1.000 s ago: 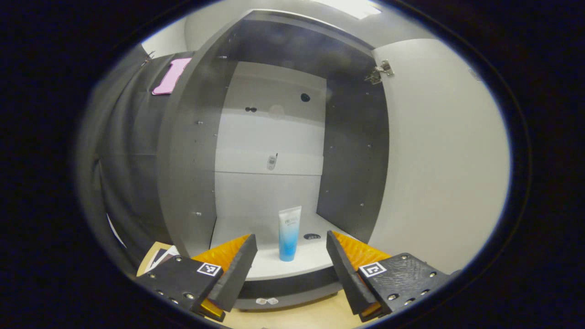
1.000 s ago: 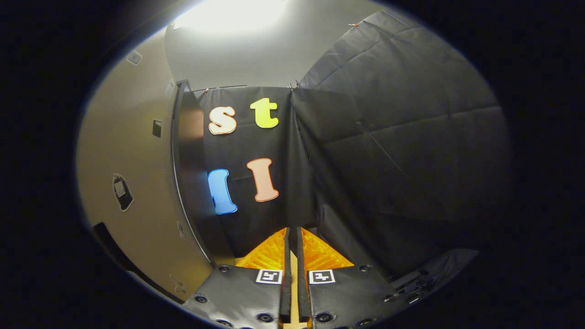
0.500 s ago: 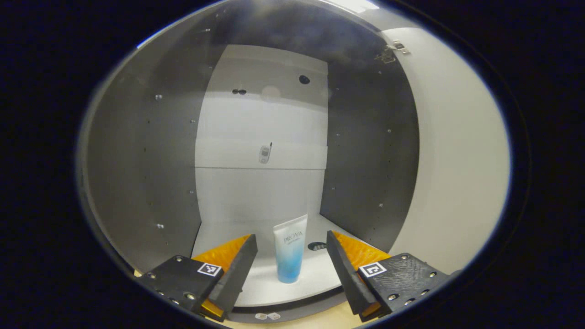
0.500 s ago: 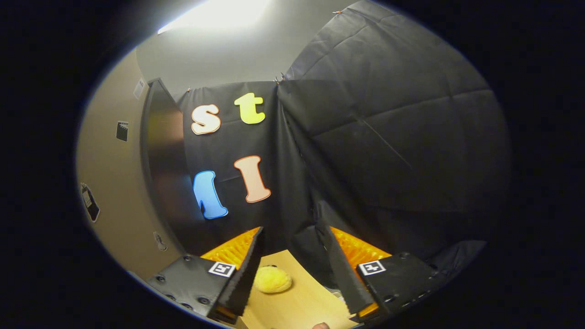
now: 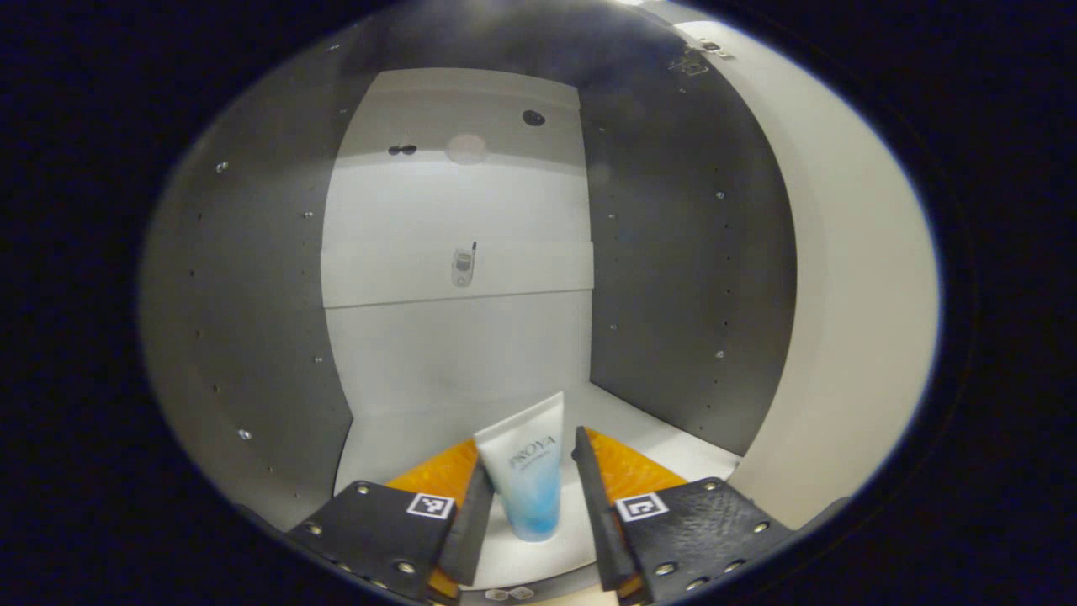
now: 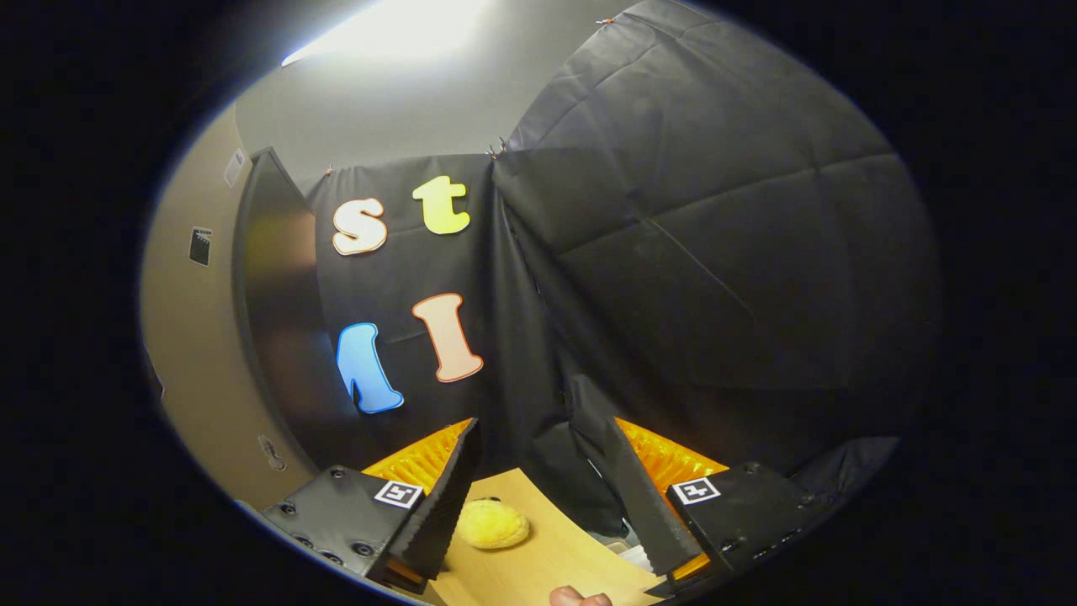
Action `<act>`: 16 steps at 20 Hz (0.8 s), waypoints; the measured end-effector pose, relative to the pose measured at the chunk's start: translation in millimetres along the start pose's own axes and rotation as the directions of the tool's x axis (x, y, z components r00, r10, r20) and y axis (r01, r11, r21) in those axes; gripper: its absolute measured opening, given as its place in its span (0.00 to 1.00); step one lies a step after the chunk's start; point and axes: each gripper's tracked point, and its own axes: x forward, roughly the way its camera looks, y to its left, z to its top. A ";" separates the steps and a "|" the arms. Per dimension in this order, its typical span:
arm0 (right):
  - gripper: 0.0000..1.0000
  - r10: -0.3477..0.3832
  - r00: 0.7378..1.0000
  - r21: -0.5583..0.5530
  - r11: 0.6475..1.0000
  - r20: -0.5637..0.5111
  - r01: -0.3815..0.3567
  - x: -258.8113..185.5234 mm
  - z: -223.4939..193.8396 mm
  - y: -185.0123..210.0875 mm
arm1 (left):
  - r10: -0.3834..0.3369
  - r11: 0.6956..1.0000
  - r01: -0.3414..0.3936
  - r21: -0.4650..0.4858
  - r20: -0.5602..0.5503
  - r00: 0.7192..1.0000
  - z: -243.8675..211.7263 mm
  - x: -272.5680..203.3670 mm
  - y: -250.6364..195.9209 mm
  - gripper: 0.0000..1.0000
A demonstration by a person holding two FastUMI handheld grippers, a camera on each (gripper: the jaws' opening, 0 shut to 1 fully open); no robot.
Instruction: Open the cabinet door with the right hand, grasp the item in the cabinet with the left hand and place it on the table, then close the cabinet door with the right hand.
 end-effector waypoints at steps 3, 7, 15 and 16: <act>0.92 -0.002 1.000 -0.008 1.000 -0.019 0.002 0.8 -6.6 0.7 | -0.005 1.000 0.004 -0.009 -0.011 1.000 -5.2 -0.4 0.0 0.45; 0.92 -0.009 1.000 -0.042 0.999 -0.028 0.008 0.8 -11.1 1.7 | 0.039 0.998 -0.039 -0.054 0.000 0.999 -4.2 -5.6 8.6 0.18; 0.92 -0.002 0.999 -0.035 0.999 -0.034 0.001 -10.6 -15.4 5.5 | 0.008 0.996 -0.007 -0.090 0.019 1.000 3.8 -46.2 10.0 0.15; 0.92 0.001 0.999 -0.035 0.999 -0.034 -0.003 -13.5 -15.1 6.6 | 0.004 0.996 -0.002 -0.088 0.027 1.000 8.5 -55.1 10.4 0.12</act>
